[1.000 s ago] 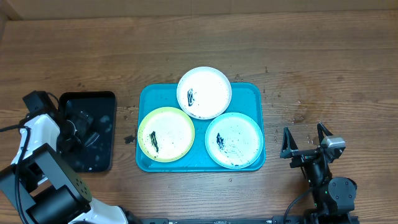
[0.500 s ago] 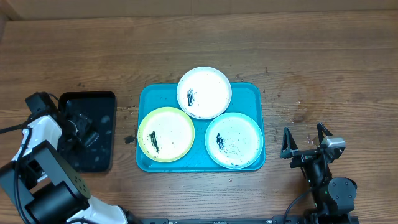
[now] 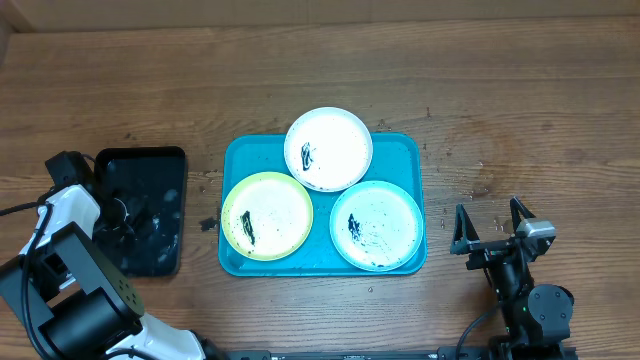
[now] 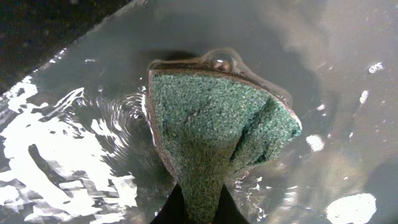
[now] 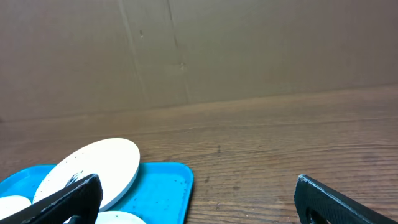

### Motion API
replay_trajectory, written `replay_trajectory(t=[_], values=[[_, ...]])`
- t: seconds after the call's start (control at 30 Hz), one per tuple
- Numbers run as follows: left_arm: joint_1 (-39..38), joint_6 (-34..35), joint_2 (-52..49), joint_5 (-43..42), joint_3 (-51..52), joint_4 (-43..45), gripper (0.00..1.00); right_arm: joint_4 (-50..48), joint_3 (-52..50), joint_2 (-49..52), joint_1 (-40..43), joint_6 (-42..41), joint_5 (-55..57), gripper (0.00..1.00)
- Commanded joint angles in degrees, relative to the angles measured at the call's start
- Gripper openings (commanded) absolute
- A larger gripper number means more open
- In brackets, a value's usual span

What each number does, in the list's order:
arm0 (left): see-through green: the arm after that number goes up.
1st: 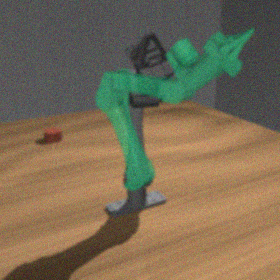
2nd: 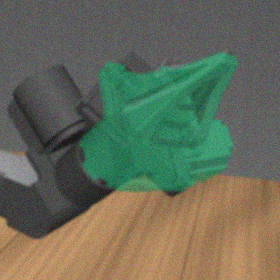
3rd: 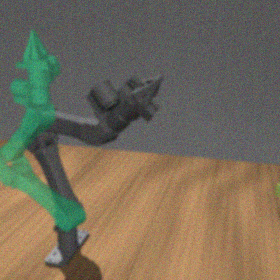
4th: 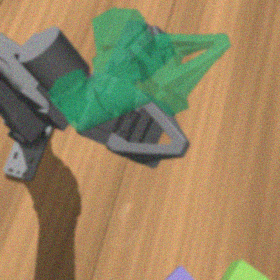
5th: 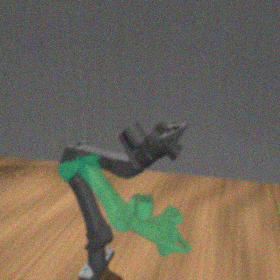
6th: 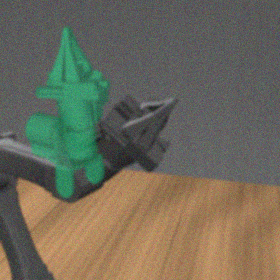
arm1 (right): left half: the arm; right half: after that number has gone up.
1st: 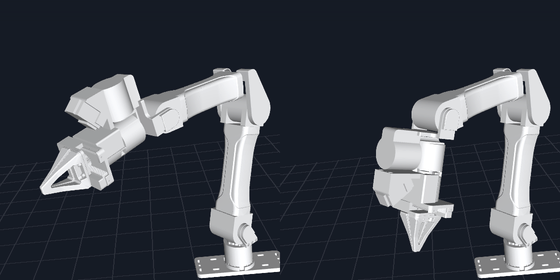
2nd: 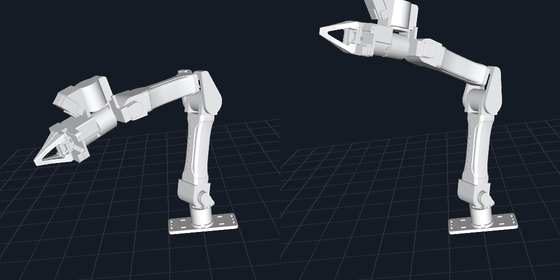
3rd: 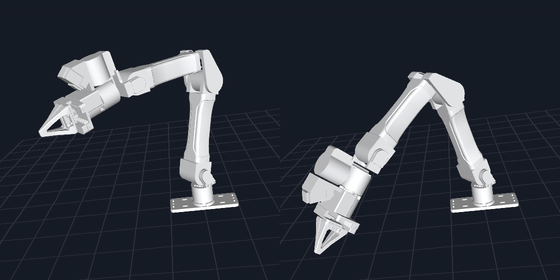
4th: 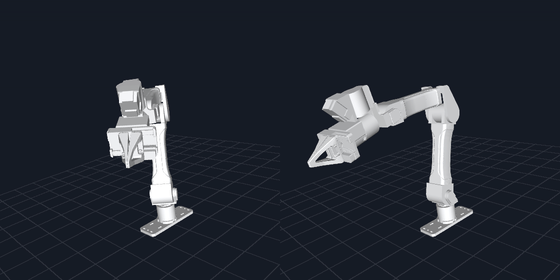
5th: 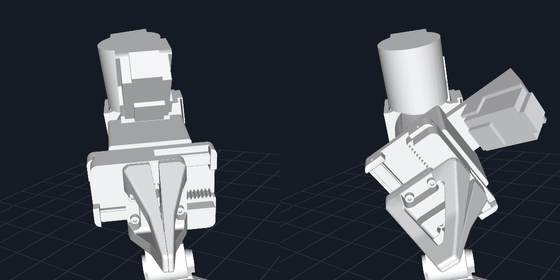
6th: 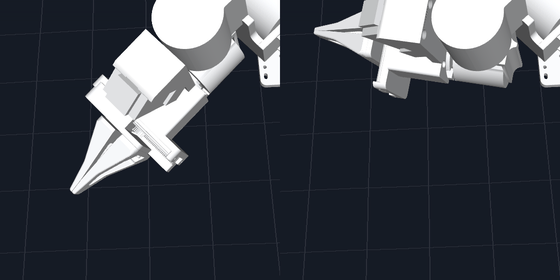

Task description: Clean dirty plates on tray and stack at the side

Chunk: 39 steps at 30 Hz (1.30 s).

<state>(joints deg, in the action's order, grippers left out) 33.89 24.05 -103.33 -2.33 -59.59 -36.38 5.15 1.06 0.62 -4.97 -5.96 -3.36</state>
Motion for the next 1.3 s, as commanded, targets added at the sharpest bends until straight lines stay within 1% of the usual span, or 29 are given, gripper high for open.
replay_trajectory(t=[0.0,0.2,0.3,0.33,0.43,0.53,0.6,0.7,0.77,0.83,0.87,0.9,0.97,1.03,1.1,1.27], values=[[0.17,-0.11,-1.18,0.7,-0.74,-2.03,0.04,-0.48,-0.59,-0.46,-0.33,0.22,0.74,1.0],[0.17,-0.79,-0.66,-1.09,-7.85,-10.05,0.04,-0.48,-0.59,-0.46,-0.33,0.22,0.74,1.0],[0.17,-5.07,-0.02,-5.57,-13.88,-14.73,0.04,-0.48,-0.59,-0.46,-0.33,0.22,0.74,1.0],[0.17,-6.38,0.39,-7.04,-17.46,-17.44,0.04,-0.48,-0.59,-0.46,-0.33,0.22,0.74,1.0],[0.17,-6.58,0.94,-7.32,-24.11,-22.67,0.04,-0.48,-0.59,-0.46,-0.33,0.22,0.74,1.0],[0.17,-9.55,1.27,-9.07,-30.42,-27.98,0.04,-0.48,-0.59,-0.46,-0.33,0.22,0.74,1.0],[0.17,-11.76,1.27,-11.67,-34.27,-31.47,0.04,-0.48,-0.59,-0.46,-0.33,0.22,0.74,1.0],[0.17,-14.47,1.27,-17.94,-38.38,-35.78,0.04,-0.48,-0.59,-0.46,-0.33,0.22,0.74,1.0],[0.13,-15.15,1.16,-18.8,-37.97,-35.63,0.04,-0.48,-0.59,-0.46,-0.33,0.22,0.74,1.0],[-0.17,-15.15,0.61,-15.85,-35.71,-35.15,0.05,-0.48,-0.59,-0.46,-0.33,0.22,0.74,1.0],[-0.22,-14.19,0.22,-15.28,-33.31,-34.77,0.04,-0.48,-0.59,-0.46,-0.33,0.22,0.74,1.0],[-0.2,-11.32,-0.22,-16.5,-30.14,-34.16,0.04,-0.48,-0.59,-0.46,-0.33,0.22,0.74,1.0],[-0.07,-6.8,-0.92,-20.68,-25.38,-32.7,0.04,-0.48,-0.59,-0.46,-0.33,0.22,0.74,1.0],[0.33,-4.83,-1.42,-26.38,-21.9,-30.51,0.04,-0.48,-0.59,-0.46,-0.33,0.22,0.74,1.0],[0.83,-4.72,-1.57,-31.43,-20.41,-28.98,0.04,-0.48,-0.59,-0.46,-0.33,0.22,0.74,1.0],[3.08,-4.66,-1.55,-43.74,-21.42,-30.36,0.04,-0.48,-0.59,-0.46,-0.33,0.22,0.74,1.0]])
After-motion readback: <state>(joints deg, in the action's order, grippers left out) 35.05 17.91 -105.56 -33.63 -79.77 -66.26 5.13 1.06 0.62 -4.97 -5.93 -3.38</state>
